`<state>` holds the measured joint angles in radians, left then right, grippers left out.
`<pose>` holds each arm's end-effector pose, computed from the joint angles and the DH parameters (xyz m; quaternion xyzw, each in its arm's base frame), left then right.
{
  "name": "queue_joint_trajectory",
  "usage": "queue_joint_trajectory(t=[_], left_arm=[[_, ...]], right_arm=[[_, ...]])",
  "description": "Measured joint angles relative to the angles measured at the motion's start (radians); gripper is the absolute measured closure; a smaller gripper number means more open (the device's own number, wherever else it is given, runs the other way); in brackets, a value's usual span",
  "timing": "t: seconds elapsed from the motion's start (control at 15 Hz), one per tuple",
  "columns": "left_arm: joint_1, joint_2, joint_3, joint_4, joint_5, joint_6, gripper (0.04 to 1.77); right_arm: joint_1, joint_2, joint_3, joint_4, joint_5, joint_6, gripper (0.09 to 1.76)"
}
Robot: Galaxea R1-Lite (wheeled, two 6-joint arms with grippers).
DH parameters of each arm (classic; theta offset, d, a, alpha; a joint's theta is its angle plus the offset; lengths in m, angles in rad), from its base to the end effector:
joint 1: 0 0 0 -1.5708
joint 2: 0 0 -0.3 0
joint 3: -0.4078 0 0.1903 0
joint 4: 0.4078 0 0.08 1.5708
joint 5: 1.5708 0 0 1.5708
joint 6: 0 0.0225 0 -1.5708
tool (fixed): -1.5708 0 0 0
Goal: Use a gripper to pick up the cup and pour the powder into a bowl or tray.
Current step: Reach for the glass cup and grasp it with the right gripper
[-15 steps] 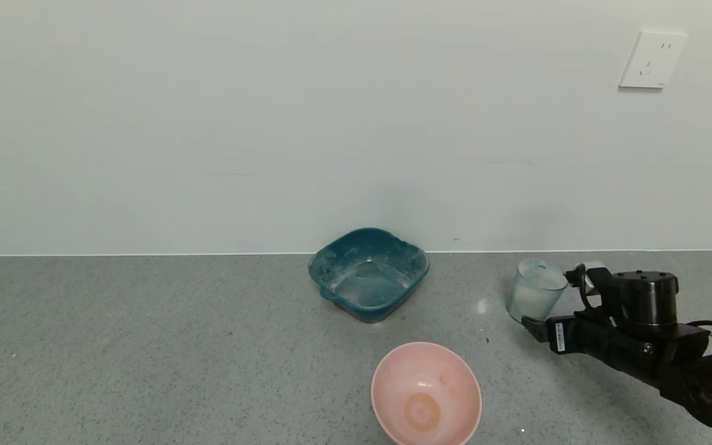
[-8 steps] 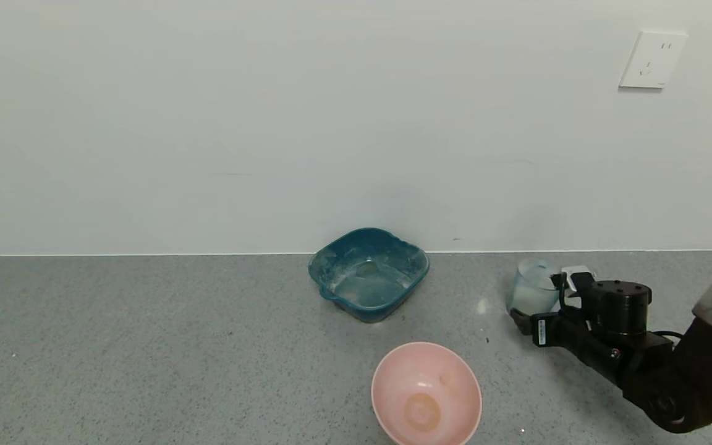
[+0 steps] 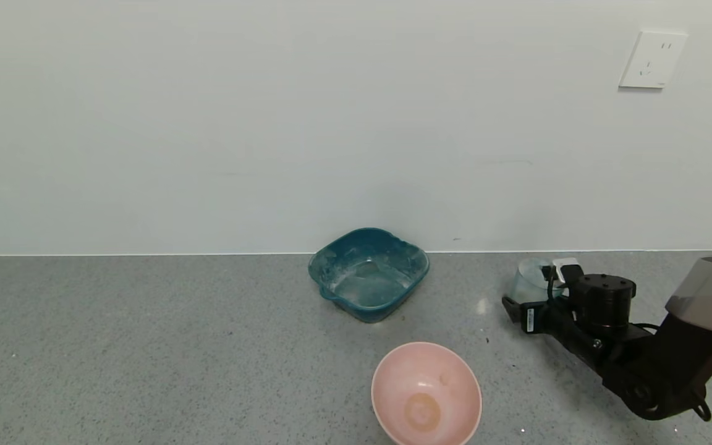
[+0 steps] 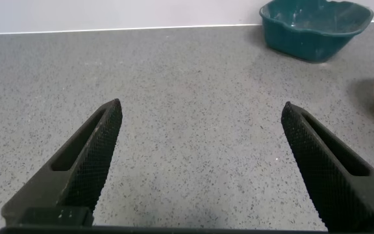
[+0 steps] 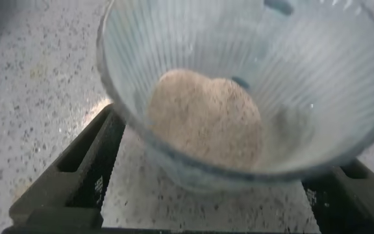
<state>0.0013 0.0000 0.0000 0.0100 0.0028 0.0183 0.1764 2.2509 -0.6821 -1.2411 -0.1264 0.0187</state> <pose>-0.0228 0.0000 0.0744 0.0092 0.0050 0.0020 0.9999 0.3562 0.0606 0.0258 -0.0154 0.1615 0.0232 0.9865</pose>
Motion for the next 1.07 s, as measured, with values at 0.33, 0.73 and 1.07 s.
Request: queue_joint_trajectory(t=[0.33, 0.73, 1.07], left_arm=[[0.000, 0.000, 0.000, 0.000, 0.000, 0.000, 0.05], [0.000, 0.000, 0.000, 0.000, 0.000, 0.000, 0.05], [0.000, 0.000, 0.000, 0.000, 0.000, 0.000, 0.05]], right_arm=[[-0.007, 0.023, -0.042, 0.000, -0.008, -0.001, 0.14], [-0.007, 0.045, -0.071, 0.000, -0.006, 0.000, 0.14], [-0.010, 0.053, -0.075, -0.001, -0.006, -0.001, 0.49]])
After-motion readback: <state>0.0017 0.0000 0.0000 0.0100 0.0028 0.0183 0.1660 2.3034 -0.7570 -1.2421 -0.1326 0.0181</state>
